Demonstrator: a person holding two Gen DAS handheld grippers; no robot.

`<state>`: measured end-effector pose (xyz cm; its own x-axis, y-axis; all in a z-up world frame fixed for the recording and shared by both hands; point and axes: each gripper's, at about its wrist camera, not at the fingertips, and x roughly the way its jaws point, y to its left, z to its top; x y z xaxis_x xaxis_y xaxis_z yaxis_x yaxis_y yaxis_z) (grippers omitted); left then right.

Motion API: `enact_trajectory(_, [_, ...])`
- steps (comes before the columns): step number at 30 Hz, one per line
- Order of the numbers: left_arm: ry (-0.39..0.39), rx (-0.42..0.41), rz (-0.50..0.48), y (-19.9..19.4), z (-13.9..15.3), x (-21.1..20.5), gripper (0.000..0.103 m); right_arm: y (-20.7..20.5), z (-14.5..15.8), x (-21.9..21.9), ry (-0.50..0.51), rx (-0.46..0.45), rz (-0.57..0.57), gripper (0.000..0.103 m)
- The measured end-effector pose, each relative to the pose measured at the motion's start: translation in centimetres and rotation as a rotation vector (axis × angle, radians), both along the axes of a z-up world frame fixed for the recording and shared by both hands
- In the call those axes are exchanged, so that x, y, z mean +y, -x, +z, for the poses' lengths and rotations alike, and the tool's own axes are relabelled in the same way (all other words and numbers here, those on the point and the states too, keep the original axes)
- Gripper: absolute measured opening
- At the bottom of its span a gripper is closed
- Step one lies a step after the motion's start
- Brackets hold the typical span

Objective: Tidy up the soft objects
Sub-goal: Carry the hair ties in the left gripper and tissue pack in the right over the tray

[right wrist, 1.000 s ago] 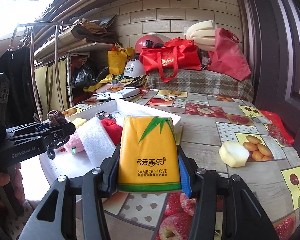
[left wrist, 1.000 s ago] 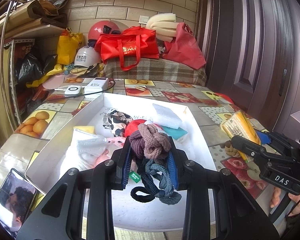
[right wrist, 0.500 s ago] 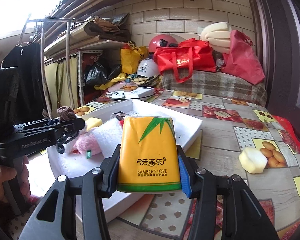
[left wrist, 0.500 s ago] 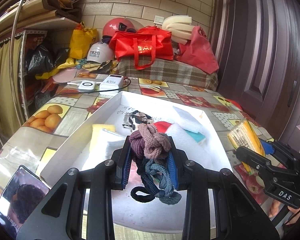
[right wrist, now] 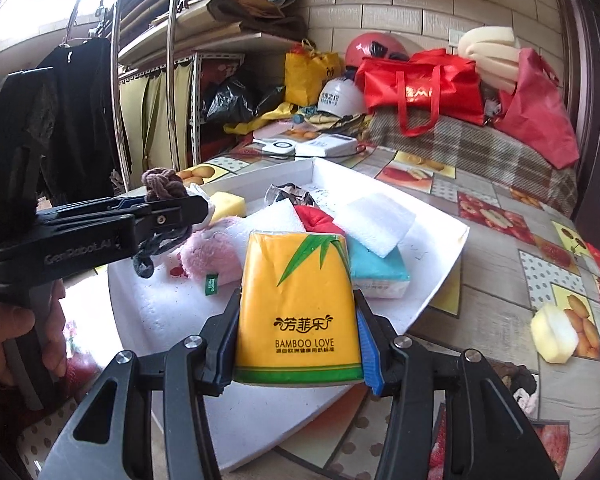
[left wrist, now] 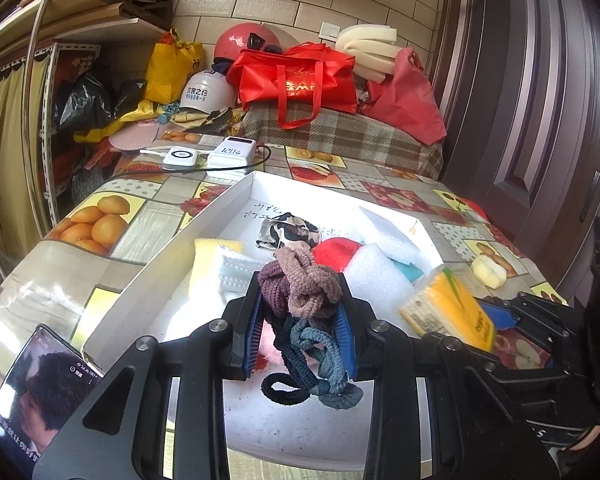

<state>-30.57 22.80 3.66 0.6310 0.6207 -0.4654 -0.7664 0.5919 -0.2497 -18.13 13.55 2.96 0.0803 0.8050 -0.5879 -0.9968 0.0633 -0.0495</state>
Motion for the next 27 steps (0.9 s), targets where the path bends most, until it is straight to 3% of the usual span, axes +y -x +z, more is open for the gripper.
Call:
enact_trajectory(10, [0.010, 0.025, 0.006, -0.1, -0.3, 1.1, 0.031, -3.8, -1.2, 3.9, 0.071, 0.145, -0.078, 0.050])
enact_trajectory(14, [0.006, 0.048, 0.021, -0.3, -0.4, 1.9, 0.031, -4.6, -1.3, 4.6, 0.063, 0.159, -0.108, 0.050])
enact_trajectory(19, [-0.025, 0.111, 0.043, -1.8, -0.5, 2.9, 0.031, -4.0, -1.0, 5.1, 0.037, 0.105, -0.108, 0.050])
enact_trajectory(27, [-0.035, 0.155, 0.059, -3.3, -0.7, 3.5, 0.031, -1.0, -0.2, 4.7, -0.029, -0.064, -0.042, 0.050])
